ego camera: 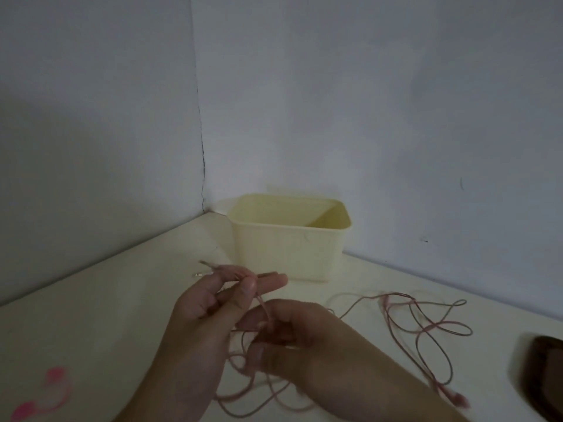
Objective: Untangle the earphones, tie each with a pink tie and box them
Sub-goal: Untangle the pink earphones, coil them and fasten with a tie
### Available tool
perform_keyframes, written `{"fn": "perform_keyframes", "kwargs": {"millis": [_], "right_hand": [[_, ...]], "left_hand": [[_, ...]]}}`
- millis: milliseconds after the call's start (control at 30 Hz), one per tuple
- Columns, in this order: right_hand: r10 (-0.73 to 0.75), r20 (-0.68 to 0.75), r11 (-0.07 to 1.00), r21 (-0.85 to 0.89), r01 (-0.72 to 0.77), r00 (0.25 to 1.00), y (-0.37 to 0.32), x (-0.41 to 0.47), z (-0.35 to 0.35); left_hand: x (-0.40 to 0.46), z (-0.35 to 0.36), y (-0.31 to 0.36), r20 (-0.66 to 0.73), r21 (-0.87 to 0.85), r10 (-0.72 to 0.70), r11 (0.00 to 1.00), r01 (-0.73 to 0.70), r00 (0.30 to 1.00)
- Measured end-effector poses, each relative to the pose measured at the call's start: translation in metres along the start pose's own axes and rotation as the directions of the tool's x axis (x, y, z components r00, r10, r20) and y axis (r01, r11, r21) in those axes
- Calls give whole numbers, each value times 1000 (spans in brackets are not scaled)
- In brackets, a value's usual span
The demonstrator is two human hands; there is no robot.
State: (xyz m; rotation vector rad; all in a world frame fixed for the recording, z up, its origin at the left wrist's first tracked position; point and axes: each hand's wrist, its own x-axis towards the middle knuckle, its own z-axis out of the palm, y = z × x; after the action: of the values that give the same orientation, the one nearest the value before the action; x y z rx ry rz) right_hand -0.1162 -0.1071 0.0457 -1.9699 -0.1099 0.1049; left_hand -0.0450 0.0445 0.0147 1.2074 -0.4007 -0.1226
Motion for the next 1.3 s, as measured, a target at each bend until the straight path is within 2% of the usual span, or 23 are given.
{"fn": "perform_keyframes", "kwargs": {"millis": [100, 200, 233, 300, 333, 467, 533, 667, 767, 867, 933, 1000, 1133, 1200, 1300], "right_hand": [[-79, -105, 997, -23, 76, 991, 2, 2, -2], [-88, -324, 994, 34, 105, 942, -3, 1, -18], [-101, -360, 994, -3, 107, 928, -7, -3, -27], [-146, -346, 985, -134, 105, 927, -20, -9, -44], [-164, -319, 976, -187, 107, 933, -25, -10, -51], [-252, -297, 904, -411, 115, 921, -36, 4, -60], [-309, -335, 877, -462, 131, 890, -31, 14, -57], [-340, -378, 883, -443, 154, 861, -14, 25, -58], [-327, -401, 889, -437, 135, 856, -5, 31, -62], [-293, -414, 925, -351, 145, 862, 1, 34, -64], [-285, -390, 933, -321, 160, 876, 7, 37, -60], [-266, -327, 938, -306, 165, 907, 14, 39, -51], [-240, -208, 905, -403, 140, 948, 26, 34, -30], [-243, -201, 879, -460, 128, 949, 27, 32, -28], [-227, -213, 875, -472, 104, 950, 26, 32, -27]], "left_hand": [[3, 2, -1, -8, -54, -2, 999, 2, 1000], [12, -3, 0, -76, -112, 8, 994, -16, 997], [16, -6, 3, -71, -154, -3, 988, -8, 997], [27, -11, 11, 8, -204, 18, 979, -16, 1000], [34, -11, 15, 82, -175, 32, 984, -18, 996], [51, 11, 19, 357, 123, -27, 992, -19, 934], [48, 20, 15, 394, 117, -46, 993, -1, 918], [42, 17, 5, 389, 52, -105, 994, 91, 915], [38, 9, 2, 427, -67, -138, 981, 184, 894], [34, 4, 2, 488, -133, -119, 969, 209, 865], [34, 2, -1, 516, -222, -50, 957, 189, 855], [34, 5, -1, 467, -313, 11, 937, 154, 884], [34, 11, 1, 176, -300, -2, 952, 56, 984], [36, 11, 0, 81, -230, -1, 973, 19, 997], [37, 12, 0, 2, -254, 3, 967, -3, 1000]]}}
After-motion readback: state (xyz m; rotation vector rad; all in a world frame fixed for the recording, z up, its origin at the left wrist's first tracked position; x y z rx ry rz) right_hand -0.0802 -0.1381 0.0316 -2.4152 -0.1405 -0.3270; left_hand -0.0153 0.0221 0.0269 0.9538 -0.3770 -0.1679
